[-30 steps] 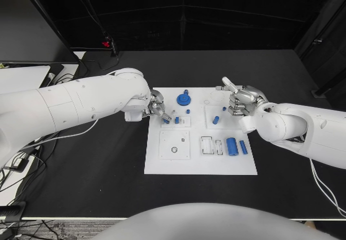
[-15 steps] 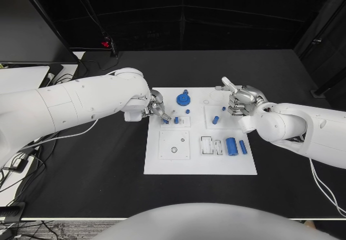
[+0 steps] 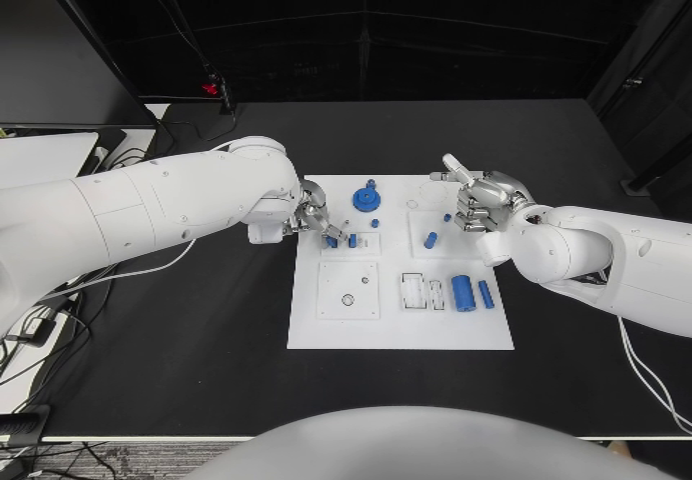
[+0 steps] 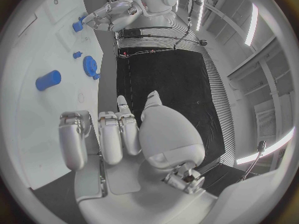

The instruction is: Assemble the parts on the task board

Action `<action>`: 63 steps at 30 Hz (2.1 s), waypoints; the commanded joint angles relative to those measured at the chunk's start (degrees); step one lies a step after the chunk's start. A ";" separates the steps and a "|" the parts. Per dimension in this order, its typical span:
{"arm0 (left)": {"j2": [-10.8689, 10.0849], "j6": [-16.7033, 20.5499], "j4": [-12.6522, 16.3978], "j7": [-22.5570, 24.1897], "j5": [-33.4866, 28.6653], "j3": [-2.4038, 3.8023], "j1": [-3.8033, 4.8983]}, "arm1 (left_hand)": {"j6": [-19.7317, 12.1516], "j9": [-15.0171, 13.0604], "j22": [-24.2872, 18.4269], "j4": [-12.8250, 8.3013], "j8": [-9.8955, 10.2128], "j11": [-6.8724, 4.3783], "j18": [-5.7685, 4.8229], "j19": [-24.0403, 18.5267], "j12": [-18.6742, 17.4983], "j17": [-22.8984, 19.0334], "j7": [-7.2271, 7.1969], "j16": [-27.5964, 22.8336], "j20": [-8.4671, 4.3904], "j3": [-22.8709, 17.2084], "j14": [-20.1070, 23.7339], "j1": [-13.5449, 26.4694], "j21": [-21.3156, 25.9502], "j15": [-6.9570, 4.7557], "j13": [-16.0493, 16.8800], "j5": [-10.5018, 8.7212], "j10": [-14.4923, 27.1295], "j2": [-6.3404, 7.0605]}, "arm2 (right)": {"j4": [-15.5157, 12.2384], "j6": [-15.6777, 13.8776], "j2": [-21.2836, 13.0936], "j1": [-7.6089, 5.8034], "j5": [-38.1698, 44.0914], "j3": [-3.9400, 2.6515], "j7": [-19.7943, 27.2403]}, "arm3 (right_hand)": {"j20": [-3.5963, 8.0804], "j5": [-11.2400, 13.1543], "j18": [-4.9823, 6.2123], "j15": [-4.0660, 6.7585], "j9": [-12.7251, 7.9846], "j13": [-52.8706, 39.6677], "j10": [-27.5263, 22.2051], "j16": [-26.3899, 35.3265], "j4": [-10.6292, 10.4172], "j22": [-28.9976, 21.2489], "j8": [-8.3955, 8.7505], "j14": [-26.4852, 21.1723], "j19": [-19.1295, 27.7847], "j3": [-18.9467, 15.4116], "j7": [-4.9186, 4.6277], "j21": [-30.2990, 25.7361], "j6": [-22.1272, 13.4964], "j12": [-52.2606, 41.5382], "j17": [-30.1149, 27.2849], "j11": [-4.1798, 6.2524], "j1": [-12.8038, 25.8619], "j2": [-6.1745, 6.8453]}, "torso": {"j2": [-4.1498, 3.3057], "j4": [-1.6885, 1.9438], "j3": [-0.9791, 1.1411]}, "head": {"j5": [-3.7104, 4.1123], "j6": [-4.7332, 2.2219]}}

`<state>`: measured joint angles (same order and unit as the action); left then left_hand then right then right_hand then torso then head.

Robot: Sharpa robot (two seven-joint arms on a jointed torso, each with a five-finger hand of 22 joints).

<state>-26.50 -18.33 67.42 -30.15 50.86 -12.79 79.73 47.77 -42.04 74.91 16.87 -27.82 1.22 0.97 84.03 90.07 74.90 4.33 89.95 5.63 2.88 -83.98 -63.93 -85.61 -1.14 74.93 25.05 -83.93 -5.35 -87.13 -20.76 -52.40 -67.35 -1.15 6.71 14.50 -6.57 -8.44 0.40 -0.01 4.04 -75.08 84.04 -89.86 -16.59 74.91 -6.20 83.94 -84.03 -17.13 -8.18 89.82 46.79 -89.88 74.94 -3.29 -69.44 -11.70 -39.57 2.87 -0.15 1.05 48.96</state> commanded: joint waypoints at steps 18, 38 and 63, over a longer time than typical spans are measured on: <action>-0.25 -0.57 0.57 -1.07 1.34 -0.77 -1.14 | 0.12 -0.21 13.61 -0.06 -1.86 0.36 0.15 2.09 -0.07 15.10 0.55 0.05 0.45 4.17 -6.02 5.00 -1.25 0.40 15.07 -7.23 -6.07 -1.73 | -0.04 0.65 0.04 -0.07 0.06 -0.03 0.32 | -0.35 0.12 -0.40 -0.51 -0.06 -14.92 5.96 -0.14 0.05 15.09 -0.34 6.06 -5.97 -0.38 -0.21 0.18 0.12 -0.12 15.06 -0.23 0.01 -0.80 | -0.03 0.00 -0.02 | -0.01 0.05; -0.34 1.17 0.97 1.09 1.34 -0.77 -1.16 | 1.50 -0.83 13.90 -0.19 -2.62 -0.47 -0.06 2.89 -0.07 15.10 -0.35 0.05 -0.02 4.05 -6.02 2.20 -1.89 -0.25 15.07 -4.56 -6.07 -2.67 | 0.01 0.70 0.03 -0.06 0.06 -0.03 0.24 | -0.37 0.14 -0.40 -0.54 -0.06 -14.92 5.96 -0.14 0.03 15.09 -0.40 6.06 -5.97 -0.43 -0.21 0.18 0.20 -0.12 15.06 -0.24 0.05 -0.89 | -0.02 -0.02 -0.01 | 0.20 0.26; -4.92 24.12 4.48 15.96 4.14 -0.76 -0.53 | 0.08 -1.09 13.73 -0.07 -2.53 -0.08 0.06 2.47 -0.07 15.10 0.21 0.05 -0.08 8.21 -6.02 4.97 -1.54 -0.10 15.07 -6.79 -6.07 -0.20 | 0.16 0.59 0.09 -0.06 0.06 -0.03 0.21 | -0.38 0.12 -0.40 -0.55 -0.06 -14.92 5.96 -0.14 0.04 15.09 -0.41 6.06 -5.97 -0.45 -0.22 0.18 0.21 -0.12 15.06 -0.25 0.05 -0.92 | 0.02 0.03 0.03 | 0.42 -0.21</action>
<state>-31.35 -4.48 71.47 -21.92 53.98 -13.65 78.93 47.63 -43.08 74.91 16.84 -30.16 1.21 0.96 84.03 90.08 74.90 4.53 89.95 5.63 10.86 -83.97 -59.35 -87.03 -1.15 74.92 18.40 -83.92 -5.49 -86.92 -20.65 -52.34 -67.34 -1.15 6.71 14.45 -6.57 -8.44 0.40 -0.22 4.04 -75.06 84.03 -89.86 -16.59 74.91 -6.43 84.15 -84.03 -17.13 -8.18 89.82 46.79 -89.89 74.91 -3.28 -69.37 -12.24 -39.59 2.87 -0.14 1.48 48.78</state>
